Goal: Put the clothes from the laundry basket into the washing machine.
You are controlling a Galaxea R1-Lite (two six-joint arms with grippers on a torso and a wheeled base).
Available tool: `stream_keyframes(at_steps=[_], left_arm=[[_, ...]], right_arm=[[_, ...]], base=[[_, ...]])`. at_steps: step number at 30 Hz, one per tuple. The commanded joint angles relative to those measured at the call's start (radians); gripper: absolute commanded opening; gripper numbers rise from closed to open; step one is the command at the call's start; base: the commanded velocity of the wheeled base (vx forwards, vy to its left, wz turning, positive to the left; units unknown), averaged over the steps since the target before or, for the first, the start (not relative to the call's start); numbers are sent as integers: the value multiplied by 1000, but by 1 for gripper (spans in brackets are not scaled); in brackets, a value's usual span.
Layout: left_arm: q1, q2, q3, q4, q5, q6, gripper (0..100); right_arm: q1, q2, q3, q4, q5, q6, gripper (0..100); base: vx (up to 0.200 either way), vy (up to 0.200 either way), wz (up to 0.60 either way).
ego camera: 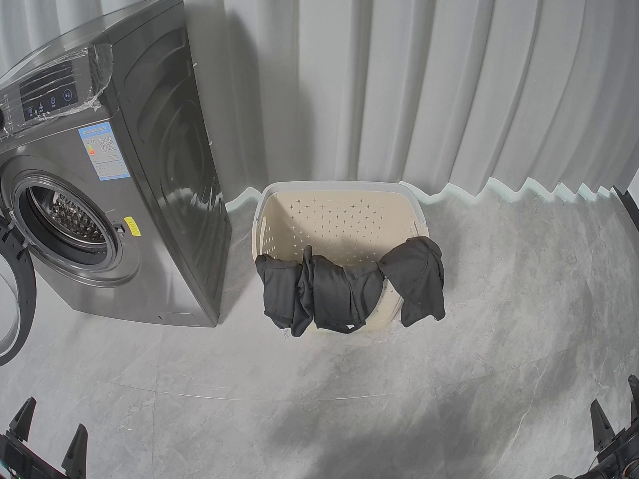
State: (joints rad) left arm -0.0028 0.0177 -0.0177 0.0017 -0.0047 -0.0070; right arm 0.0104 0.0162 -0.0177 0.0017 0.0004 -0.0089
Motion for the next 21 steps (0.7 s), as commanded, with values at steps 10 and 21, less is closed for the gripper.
stream_keyframes(at_steps=[10,21], left_arm=[[0,-18,15,0,0,1,100],[0,-18,15,0,0,-1,100]], right_arm=[[0,-16,18,0,0,0,100],[0,-16,18,0,1,0,100]], base=[[20,0,0],[36,0,0]])
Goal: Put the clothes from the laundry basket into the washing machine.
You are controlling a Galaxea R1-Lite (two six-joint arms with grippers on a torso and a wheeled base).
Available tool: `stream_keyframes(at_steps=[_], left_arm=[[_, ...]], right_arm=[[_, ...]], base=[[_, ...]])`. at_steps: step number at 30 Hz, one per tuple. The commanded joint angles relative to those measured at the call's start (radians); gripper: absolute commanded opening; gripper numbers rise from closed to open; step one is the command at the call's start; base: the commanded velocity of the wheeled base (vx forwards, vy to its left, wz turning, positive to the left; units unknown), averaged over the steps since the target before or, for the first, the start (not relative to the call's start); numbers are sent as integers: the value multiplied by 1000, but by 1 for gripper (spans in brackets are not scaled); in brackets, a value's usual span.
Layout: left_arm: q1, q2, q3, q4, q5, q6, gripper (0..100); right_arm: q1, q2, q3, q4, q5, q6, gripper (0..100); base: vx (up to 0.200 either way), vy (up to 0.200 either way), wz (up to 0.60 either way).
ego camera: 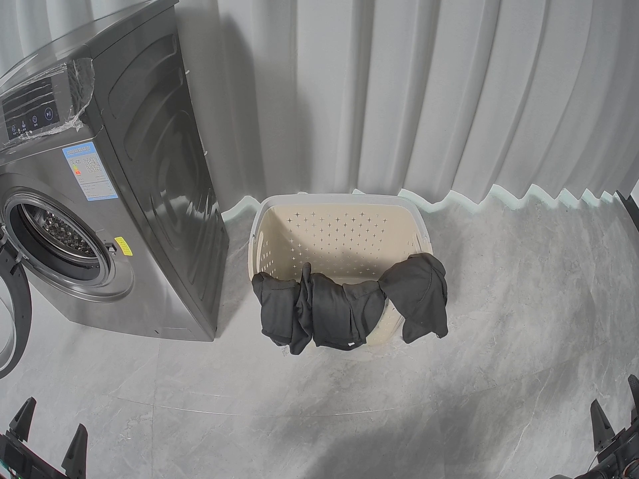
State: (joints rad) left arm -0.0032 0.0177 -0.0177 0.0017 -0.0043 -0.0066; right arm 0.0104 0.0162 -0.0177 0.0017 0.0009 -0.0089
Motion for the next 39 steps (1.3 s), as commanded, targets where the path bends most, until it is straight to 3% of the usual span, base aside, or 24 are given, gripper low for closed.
stream_keyframes(at_steps=[1,7,21,23,24,27,28,31,38,39], left_arm=[[0,-18,16,0,0,-1,100],[0,-18,15,0,0,-1,100],[0,-18,15,0,0,0,100],[0,-18,16,0,0,2,100],[0,-18,15,0,1,0,100],[0,-18,15,0,0,2,100],[0,-18,15,0,0,4,100],[0,-18,15,0,0,4,100],[0,-18,15,0,1,4,100],[0,-18,15,0,0,4,100]], right_arm=[[0,-16,18,0,-1,0,100],[0,-16,18,0,1,0,100],[-1,-16,18,-3,7,-6,100],[-1,-16,-18,-35,7,-16,100],[2,-16,-105,-26,10,-14,100],[6,16,-192,15,13,-16,100],[16,82,-262,78,24,-14,100],[48,199,-280,90,57,-11,100],[120,429,-285,83,90,-17,100],[143,464,-285,81,120,-19,100]], base=[[200,0,0],[200,0,0],[0,0,0],[0,0,0],[0,0,0],[0,0,0],[0,0,0],[0,0,0],[0,0,0],[0,0,0]])
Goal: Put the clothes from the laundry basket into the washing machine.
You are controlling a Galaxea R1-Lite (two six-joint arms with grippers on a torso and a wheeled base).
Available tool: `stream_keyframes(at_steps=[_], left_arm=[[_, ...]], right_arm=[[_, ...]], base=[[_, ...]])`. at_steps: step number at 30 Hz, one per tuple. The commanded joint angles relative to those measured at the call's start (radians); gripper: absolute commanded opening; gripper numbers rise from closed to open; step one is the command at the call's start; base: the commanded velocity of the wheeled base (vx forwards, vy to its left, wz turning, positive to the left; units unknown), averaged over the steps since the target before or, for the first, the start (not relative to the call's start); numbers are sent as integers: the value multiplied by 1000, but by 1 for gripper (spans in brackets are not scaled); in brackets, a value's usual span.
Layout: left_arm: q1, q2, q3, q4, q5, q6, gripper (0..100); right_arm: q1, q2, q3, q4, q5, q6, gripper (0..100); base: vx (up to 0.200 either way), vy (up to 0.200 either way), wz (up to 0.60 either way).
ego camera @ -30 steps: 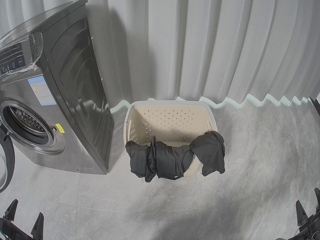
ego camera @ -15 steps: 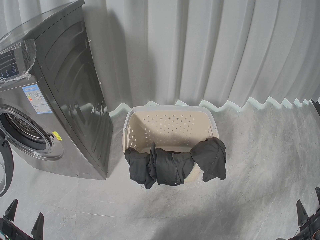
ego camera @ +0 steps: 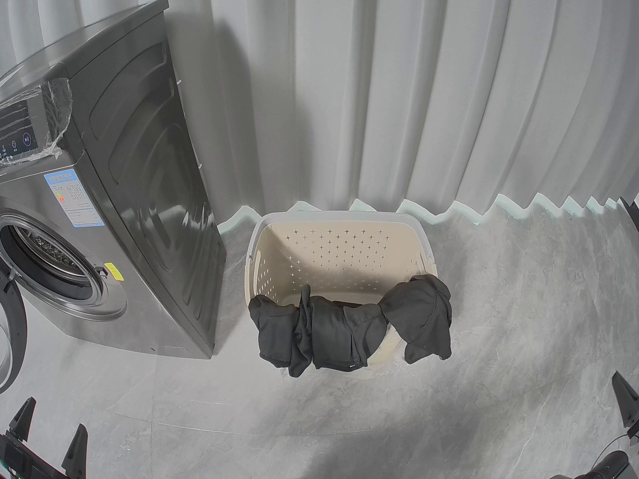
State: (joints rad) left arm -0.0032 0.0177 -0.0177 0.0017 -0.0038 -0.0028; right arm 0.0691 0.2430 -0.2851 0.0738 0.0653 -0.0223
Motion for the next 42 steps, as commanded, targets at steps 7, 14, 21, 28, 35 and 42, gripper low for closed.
stream_keyframes(at_steps=[7,14,21,28,35,42], left_arm=[[0,-18,15,0,-1,0,100],[0,-18,15,0,1,-2,100],[0,-18,16,0,1,0,100],[0,-18,15,0,1,0,100],[0,-18,15,0,1,1,100],[0,-18,15,0,1,0,100]], right_arm=[[120,467,3,-88,134,5,100],[124,619,27,-177,145,19,100],[124,759,34,-183,146,90,100],[124,927,49,-305,145,105,100],[156,1133,44,-467,139,188,100],[170,1282,37,-598,131,209,100]], base=[[0,0,0],[86,0,0],[0,0,0],[0,0,0],[0,0,0],[0,0,0]])
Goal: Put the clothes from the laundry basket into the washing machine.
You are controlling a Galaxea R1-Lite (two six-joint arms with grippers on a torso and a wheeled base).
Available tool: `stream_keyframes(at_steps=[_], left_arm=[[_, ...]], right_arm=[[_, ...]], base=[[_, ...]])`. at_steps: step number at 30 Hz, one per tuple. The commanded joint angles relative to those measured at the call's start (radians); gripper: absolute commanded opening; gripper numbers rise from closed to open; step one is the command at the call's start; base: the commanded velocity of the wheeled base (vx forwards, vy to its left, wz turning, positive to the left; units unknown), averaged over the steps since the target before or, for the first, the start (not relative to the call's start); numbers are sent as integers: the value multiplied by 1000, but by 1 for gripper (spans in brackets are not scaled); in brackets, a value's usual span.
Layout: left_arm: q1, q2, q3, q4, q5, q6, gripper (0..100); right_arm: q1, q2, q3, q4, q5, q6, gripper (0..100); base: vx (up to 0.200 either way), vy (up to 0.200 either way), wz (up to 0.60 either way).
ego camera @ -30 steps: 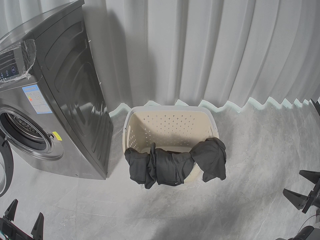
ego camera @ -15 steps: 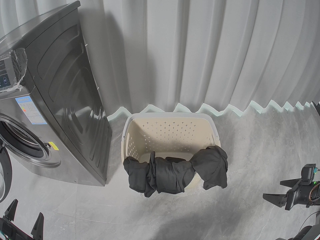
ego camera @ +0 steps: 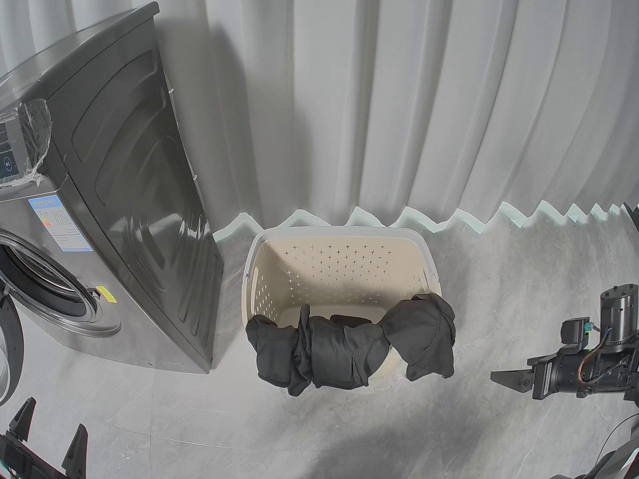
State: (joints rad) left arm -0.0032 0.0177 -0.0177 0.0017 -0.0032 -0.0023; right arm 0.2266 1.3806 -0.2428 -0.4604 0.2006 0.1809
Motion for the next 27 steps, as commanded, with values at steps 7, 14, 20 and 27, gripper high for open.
stream_keyframes(at_steps=[7,14,20,27], left_arm=[[0,-18,15,1,0,1,100],[0,-18,15,1,0,1,100],[0,-18,15,0,0,-2,100],[0,-18,15,0,0,-4,100]], right_arm=[[66,316,-21,-221,-50,22,100],[85,469,-50,-374,-56,26,100],[82,595,-112,-423,-84,29,100],[82,679,-191,-443,-86,52,100]], base=[[0,0,0],[0,0,0],[0,0,0],[0,0,0]])
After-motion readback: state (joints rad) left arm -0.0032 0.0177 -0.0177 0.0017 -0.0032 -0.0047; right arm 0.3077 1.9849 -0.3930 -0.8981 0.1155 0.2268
